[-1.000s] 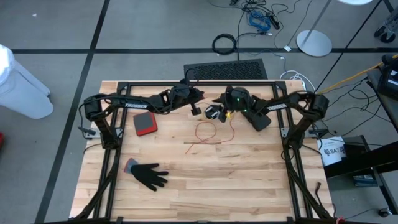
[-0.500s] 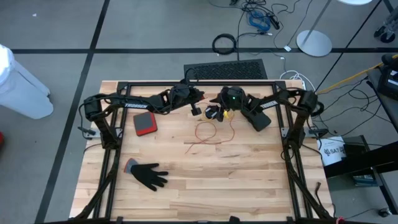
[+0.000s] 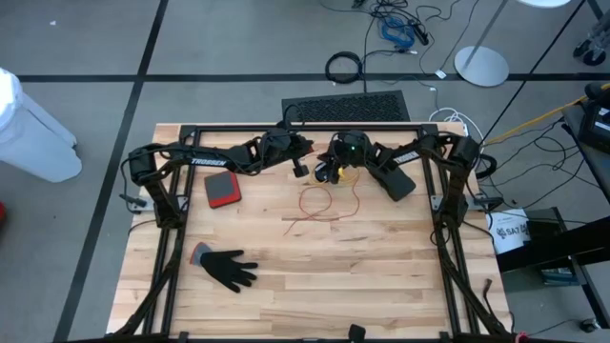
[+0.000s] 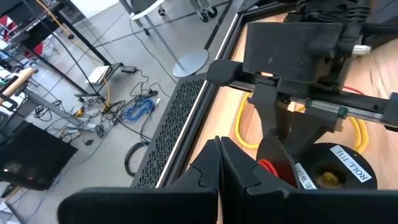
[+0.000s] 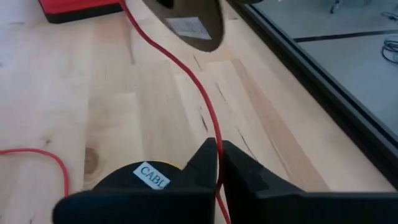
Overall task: Coil cords
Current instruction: Coil the red wire into the spool
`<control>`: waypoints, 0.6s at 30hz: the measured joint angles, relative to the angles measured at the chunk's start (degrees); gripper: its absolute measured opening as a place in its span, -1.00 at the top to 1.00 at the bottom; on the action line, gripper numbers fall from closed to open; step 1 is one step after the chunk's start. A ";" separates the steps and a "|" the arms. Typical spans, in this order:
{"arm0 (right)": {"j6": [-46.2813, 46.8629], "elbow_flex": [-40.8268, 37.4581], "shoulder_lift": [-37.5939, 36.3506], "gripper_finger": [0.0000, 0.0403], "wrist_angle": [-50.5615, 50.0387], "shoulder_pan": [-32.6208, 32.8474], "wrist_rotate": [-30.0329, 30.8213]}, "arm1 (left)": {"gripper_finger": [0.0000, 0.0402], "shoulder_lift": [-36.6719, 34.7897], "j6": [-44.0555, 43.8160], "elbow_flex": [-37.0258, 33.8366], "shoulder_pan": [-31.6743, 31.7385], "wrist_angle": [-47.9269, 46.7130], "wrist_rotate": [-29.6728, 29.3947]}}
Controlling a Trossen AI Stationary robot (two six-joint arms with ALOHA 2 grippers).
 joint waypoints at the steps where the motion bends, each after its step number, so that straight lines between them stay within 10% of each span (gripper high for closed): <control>1: -0.04 0.00 -0.02 0.97 0.04 -0.04 0.02 | 1.00 0.00 -0.03 0.00 0.00 0.00 0.30; 18: 5.88 0.74 -0.11 1.00 -0.04 -4.26 -3.75 | 1.00 -0.02 2.21 0.02 -0.15 -5.16 -0.40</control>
